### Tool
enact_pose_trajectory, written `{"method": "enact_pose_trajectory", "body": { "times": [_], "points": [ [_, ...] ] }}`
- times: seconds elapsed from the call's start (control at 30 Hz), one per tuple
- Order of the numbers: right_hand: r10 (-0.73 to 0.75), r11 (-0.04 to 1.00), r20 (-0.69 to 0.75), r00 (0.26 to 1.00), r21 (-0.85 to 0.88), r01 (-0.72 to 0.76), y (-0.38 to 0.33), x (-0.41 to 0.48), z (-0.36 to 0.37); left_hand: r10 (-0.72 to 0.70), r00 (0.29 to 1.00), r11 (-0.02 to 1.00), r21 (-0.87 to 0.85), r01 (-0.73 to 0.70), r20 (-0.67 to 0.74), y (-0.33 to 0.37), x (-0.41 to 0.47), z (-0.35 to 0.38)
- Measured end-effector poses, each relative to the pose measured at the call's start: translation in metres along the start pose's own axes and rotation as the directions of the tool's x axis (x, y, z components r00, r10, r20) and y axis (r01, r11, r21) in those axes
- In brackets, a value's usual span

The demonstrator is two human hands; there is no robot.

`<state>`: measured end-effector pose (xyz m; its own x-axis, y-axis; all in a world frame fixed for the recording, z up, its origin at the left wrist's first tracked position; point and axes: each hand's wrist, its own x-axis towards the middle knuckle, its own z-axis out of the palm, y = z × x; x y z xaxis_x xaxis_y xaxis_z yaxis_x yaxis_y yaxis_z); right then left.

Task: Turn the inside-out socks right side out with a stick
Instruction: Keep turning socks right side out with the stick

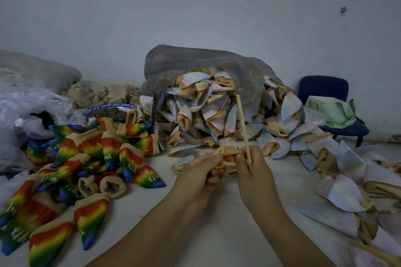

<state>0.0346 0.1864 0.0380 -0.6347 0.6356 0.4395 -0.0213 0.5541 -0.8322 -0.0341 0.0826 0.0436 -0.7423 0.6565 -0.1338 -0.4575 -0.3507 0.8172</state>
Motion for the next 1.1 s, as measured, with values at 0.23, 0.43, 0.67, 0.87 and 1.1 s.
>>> {"method": "enact_pose_trajectory", "body": {
  "times": [0.23,0.43,0.67,0.87,1.1],
  "points": [
    [0.209,0.953,0.120,0.971,0.198,-0.230,-0.006,-0.001,0.004,-0.125,0.974,0.987,-0.079,0.141,0.188,0.005,0.001,-0.001],
    [0.280,0.747,0.274,0.920,0.540,-0.388,-0.009,0.000,-0.011,0.078,0.997,0.977,0.199,-0.080,0.015,-0.002,0.004,0.000],
    [0.252,0.775,0.304,0.919,0.505,-0.380,-0.008,0.000,-0.006,0.085,0.995,0.959,0.275,-0.068,-0.049,-0.003,0.002,-0.005],
    [0.252,0.887,0.172,0.952,0.352,-0.298,-0.003,0.000,-0.002,0.058,0.998,0.938,0.341,-0.055,0.001,-0.002,0.005,-0.007],
    [0.271,0.889,0.166,0.948,0.336,-0.313,-0.002,-0.003,0.001,-0.058,0.989,0.977,0.213,0.029,0.133,0.000,0.003,-0.004]
  ]
}}
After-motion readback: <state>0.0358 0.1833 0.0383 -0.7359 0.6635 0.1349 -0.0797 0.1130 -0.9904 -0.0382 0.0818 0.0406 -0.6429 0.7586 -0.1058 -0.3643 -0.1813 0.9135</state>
